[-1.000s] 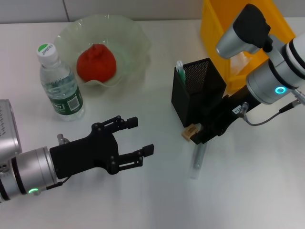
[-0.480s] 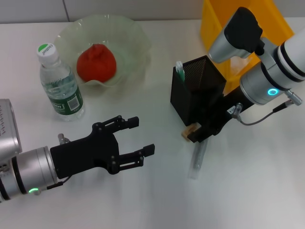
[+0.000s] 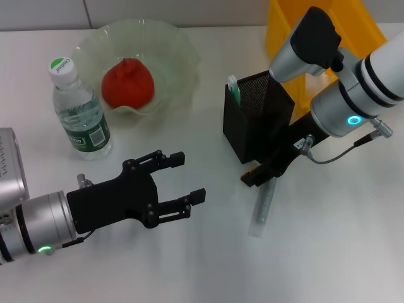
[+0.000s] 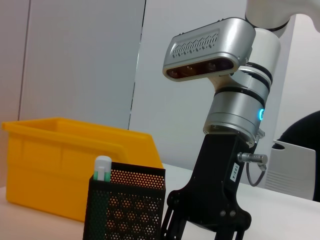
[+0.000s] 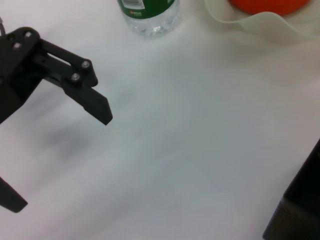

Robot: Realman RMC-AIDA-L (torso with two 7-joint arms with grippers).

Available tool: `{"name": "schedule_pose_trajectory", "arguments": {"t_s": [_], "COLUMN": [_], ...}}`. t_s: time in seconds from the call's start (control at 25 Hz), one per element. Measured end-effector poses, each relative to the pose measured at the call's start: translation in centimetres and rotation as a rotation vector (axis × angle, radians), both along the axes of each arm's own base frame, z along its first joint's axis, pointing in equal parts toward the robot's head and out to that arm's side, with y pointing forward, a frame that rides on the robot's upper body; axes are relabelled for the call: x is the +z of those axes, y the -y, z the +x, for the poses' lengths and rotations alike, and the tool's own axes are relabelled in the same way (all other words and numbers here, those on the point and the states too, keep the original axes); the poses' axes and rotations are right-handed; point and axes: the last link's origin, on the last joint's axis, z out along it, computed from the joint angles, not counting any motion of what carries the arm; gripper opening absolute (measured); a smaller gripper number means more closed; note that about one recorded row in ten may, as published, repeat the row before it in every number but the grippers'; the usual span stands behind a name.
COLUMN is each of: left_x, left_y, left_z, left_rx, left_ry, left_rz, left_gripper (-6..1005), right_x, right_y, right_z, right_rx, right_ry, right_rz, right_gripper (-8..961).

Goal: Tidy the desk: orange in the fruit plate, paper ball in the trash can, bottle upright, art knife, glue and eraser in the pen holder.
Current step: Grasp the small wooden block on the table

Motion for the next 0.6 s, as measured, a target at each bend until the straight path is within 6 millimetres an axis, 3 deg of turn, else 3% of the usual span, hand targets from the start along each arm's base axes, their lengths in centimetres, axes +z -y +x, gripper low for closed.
{"name": "schedule_pose_trajectory", "arguments": {"t_s": [0.6], "left_x": [0.1], "left_y": [0.1], "left_z": [0.0], "left_rx": [-0.004], "left_ry": [0.003], "left_rz": [0.0], "left_gripper": [802], "right_x": [-1.0], "right_y": [0.0], "right_z": [0.0], "right_rx": [0.027], "right_ry": [0.044], "right_rz": [-0.006], "right_gripper": [620]}}
